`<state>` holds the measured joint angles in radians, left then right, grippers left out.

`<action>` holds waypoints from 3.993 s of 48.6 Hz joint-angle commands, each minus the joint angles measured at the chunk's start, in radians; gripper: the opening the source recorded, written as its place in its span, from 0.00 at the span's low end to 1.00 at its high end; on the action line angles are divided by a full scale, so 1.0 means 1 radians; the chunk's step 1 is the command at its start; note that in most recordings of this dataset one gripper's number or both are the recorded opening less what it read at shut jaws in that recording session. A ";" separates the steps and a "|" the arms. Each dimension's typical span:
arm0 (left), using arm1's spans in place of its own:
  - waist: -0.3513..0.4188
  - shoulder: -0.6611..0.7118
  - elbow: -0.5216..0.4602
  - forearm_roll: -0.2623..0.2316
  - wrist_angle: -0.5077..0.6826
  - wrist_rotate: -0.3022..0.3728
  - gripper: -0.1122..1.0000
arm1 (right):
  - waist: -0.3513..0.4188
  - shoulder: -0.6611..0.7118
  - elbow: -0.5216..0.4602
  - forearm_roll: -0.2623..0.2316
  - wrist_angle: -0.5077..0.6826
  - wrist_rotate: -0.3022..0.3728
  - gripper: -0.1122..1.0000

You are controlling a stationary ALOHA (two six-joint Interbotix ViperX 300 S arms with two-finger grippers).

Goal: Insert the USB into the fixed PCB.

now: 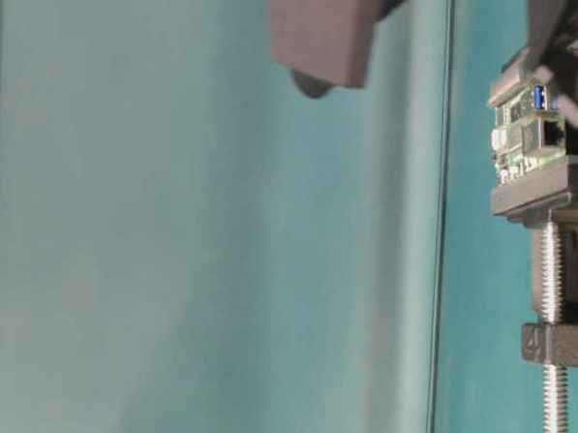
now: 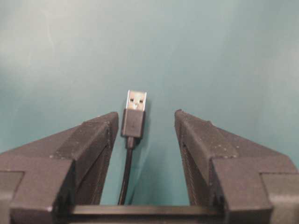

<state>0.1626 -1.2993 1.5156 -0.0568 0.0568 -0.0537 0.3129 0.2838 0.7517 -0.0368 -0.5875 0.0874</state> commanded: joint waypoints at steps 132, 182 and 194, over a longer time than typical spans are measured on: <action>0.026 0.153 -0.012 0.003 -0.078 0.011 0.99 | 0.127 0.051 -0.018 0.235 0.014 0.005 0.35; 0.026 0.153 0.025 0.003 -0.130 -0.014 0.99 | 0.129 0.049 -0.025 0.330 0.060 0.002 0.29; 0.026 0.153 0.025 0.003 -0.129 -0.014 0.99 | 0.140 0.025 0.005 0.499 -0.014 -0.052 0.29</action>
<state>0.1871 -1.1597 1.5524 -0.0568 -0.0614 -0.0568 0.4418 0.3467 0.7547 0.4080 -0.5737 0.0506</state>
